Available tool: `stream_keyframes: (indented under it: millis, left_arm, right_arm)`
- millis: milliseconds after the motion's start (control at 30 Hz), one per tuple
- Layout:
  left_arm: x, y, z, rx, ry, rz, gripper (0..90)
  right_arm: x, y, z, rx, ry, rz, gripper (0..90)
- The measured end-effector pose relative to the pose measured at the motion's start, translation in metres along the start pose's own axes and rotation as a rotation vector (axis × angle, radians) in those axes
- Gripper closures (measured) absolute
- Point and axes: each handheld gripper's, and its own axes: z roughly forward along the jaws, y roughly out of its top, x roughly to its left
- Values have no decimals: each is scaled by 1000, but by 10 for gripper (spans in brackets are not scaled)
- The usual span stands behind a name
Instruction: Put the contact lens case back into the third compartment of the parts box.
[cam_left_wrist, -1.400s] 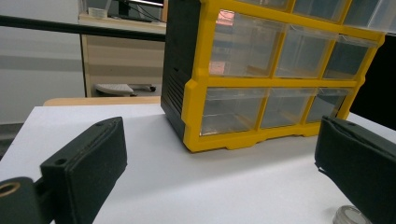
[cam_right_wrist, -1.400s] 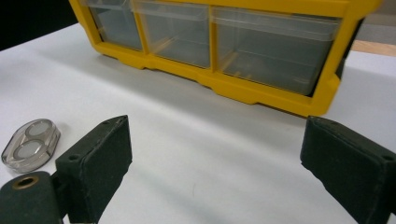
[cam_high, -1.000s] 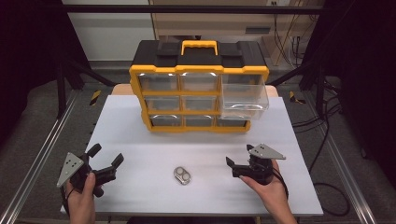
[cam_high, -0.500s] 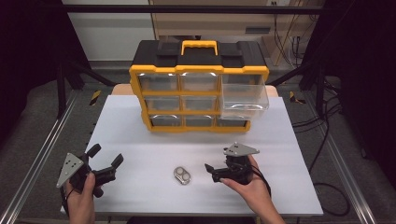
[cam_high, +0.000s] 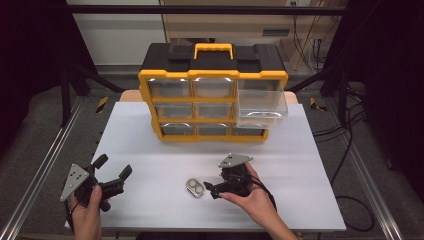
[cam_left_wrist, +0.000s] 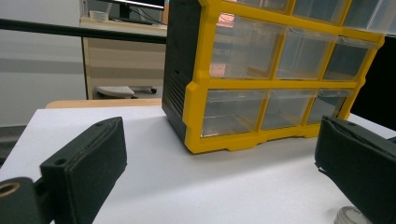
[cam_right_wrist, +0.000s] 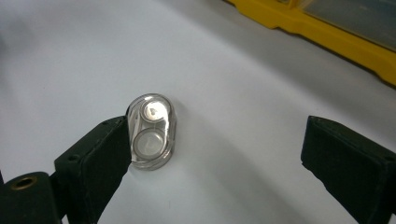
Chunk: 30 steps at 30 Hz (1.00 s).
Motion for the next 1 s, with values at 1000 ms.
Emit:
stream_keyframes:
  millis: [1000]
  left_arm:
    - [0, 0, 1, -3, -8, -2, 20]
  right_arm:
    - [28, 6, 37, 142, 97, -40, 84]
